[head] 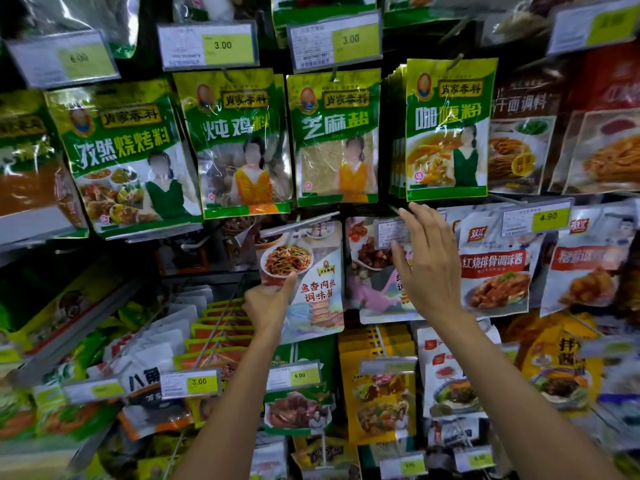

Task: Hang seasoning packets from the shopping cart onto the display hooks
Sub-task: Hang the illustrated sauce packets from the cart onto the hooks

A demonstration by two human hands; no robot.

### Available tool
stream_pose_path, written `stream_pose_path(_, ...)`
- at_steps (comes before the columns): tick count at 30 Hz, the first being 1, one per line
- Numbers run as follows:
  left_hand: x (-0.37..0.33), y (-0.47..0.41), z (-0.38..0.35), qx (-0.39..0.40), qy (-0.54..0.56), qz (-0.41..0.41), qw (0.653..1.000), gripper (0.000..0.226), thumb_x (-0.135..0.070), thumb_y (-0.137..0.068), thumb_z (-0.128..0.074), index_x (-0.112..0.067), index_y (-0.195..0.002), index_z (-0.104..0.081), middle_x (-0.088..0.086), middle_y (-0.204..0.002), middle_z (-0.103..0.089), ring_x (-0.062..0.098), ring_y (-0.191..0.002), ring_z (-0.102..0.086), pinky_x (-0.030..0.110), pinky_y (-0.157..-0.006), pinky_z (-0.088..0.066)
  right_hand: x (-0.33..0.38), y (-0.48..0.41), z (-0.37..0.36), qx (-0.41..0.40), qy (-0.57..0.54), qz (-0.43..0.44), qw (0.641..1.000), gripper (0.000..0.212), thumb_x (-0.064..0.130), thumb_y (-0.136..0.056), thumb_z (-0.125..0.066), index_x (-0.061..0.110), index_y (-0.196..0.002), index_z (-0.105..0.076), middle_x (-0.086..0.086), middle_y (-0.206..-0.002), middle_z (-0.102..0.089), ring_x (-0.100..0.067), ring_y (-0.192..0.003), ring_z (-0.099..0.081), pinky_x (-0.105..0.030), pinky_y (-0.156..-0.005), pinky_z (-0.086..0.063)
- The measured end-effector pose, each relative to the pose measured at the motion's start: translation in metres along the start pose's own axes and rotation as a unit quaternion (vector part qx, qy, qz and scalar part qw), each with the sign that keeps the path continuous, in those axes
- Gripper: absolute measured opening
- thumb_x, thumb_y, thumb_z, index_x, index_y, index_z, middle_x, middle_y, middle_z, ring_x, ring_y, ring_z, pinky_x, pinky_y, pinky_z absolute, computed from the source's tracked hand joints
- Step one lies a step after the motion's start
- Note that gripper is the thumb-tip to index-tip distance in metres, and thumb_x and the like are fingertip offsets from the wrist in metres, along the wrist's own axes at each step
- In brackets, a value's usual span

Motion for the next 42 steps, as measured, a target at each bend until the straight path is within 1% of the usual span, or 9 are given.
stream_pose_path(5,-0.013,0.002,-0.008,-0.024,-0.083,0.048,0.995,0.057,-0.046,-0.074,-0.075,-0.009,-0.046,-0.042,-0.002,-0.051,-0.040,0.018,-0.055,-0.047,0.027,-0.050,-0.030,0.000,-0.001,0.004,0.013,0.002,-0.003,1.000,0.042,0.017,-0.094,-0.057,0.000,-0.132,-0.052,-0.017,-0.135,-0.054,-0.032,-0.128,-0.048,-0.038,-0.111,-0.034)
stream_pose_path(9,-0.017,0.005,-0.009,-0.008,-0.086,0.068,0.994,0.051,-0.045,-0.077,-0.074,0.000,-0.066,-0.052,0.022,-0.088,-0.066,0.036,-0.089,-0.064,0.032,-0.059,-0.038,0.007,0.004,0.011,0.011,-0.010,-0.010,1.000,0.041,0.012,-0.093,-0.058,-0.002,-0.131,-0.053,-0.018,-0.136,-0.053,-0.033,-0.129,-0.048,-0.038,-0.112,-0.034)
stream_pose_path(11,-0.014,0.011,-0.006,0.000,-0.081,0.047,0.996,0.046,-0.040,-0.078,-0.074,0.002,-0.072,-0.056,0.026,-0.102,-0.065,0.039,-0.097,-0.062,0.032,-0.063,-0.041,0.009,0.011,0.017,0.013,-0.022,-0.018,1.000,0.040,0.008,-0.092,-0.060,-0.003,-0.129,-0.054,-0.018,-0.134,-0.054,-0.033,-0.129,-0.048,-0.036,-0.114,-0.031)
stream_pose_path(14,-0.002,0.030,0.005,-0.030,-0.139,-0.002,0.990,0.057,-0.032,-0.083,-0.071,0.005,-0.119,-0.049,0.025,-0.120,-0.054,0.039,-0.113,-0.050,0.043,-0.085,-0.044,0.008,0.036,0.030,0.036,-0.038,-0.040,0.998,0.038,0.007,-0.091,-0.060,-0.003,-0.127,-0.056,-0.018,-0.131,-0.056,-0.033,-0.126,-0.050,-0.041,-0.110,-0.037)
stream_pose_path(17,0.004,0.068,0.008,-0.052,-0.147,-0.123,0.980,0.045,-0.017,-0.089,-0.062,0.001,-0.126,-0.044,0.021,-0.124,-0.048,0.035,-0.115,-0.044,0.041,-0.090,-0.039,0.004,0.072,0.045,0.074,-0.067,-0.093,0.991,0.035,0.006,-0.089,-0.061,-0.003,-0.123,-0.058,-0.017,-0.125,-0.060,-0.033,-0.121,-0.054,-0.045,-0.103,-0.044)
stream_pose_path(23,0.017,0.160,-0.049,0.194,-0.056,-0.226,0.953,0.029,-0.027,-0.099,-0.043,-0.010,-0.120,-0.055,0.004,-0.106,-0.060,0.020,-0.092,-0.058,0.029,-0.073,-0.045,-0.037,0.163,0.091,0.201,-0.140,-0.327,0.913,0.028,0.015,-0.100,-0.048,0.007,-0.124,-0.058,-0.011,-0.122,-0.060,-0.022,-0.111,-0.054,-0.038,-0.095,-0.045)
stream_pose_path(28,0.047,0.268,-0.115,0.404,-0.057,-0.188,0.894,0.025,-0.030,-0.098,-0.046,-0.013,-0.105,-0.063,-0.003,-0.072,-0.060,0.005,-0.060,-0.053,0.018,-0.054,-0.036,-0.093,0.240,0.167,0.195,-0.085,-0.483,0.850,0.038,0.038,-0.095,-0.039,0.013,-0.103,-0.067,-0.009,-0.074,-0.068,-0.026,-0.065,-0.063,-0.042,-0.059,-0.048)
stream_pose_path(33,0.073,0.385,-0.183,0.558,-0.083,-0.141,0.813,0.018,-0.010,-0.096,-0.051,-0.006,-0.098,-0.069,0.010,-0.093,-0.072,0.025,-0.089,-0.065,0.033,-0.080,-0.047,-0.149,0.321,0.254,0.176,0.011,-0.578,0.796,0.013,0.014,-0.096,-0.053,0.014,-0.093,-0.066,-0.003,-0.078,-0.068,-0.021,-0.071,-0.063,-0.026,-0.061,-0.038)
stream_pose_path(42,0.089,0.526,-0.280,0.709,-0.113,-0.187,0.670,0.012,-0.011,-0.093,-0.055,-0.008,-0.094,-0.067,0.006,-0.082,-0.065,0.020,-0.078,-0.061,0.011,-0.062,-0.036,-0.211,0.419,0.351,0.120,0.101,-0.736,0.659,0.011,0.016,-0.094,-0.058,0.015,-0.101,-0.066,-0.004,-0.089,-0.071,-0.023,-0.085,-0.065,-0.036,-0.076,-0.049)
Point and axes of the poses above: each hand's wrist, its own y-axis away from the middle knuckle, its own z-axis out of the back of the hand, x = y × z, the point moved 2 cm from there along -y, towards the middle knuckle
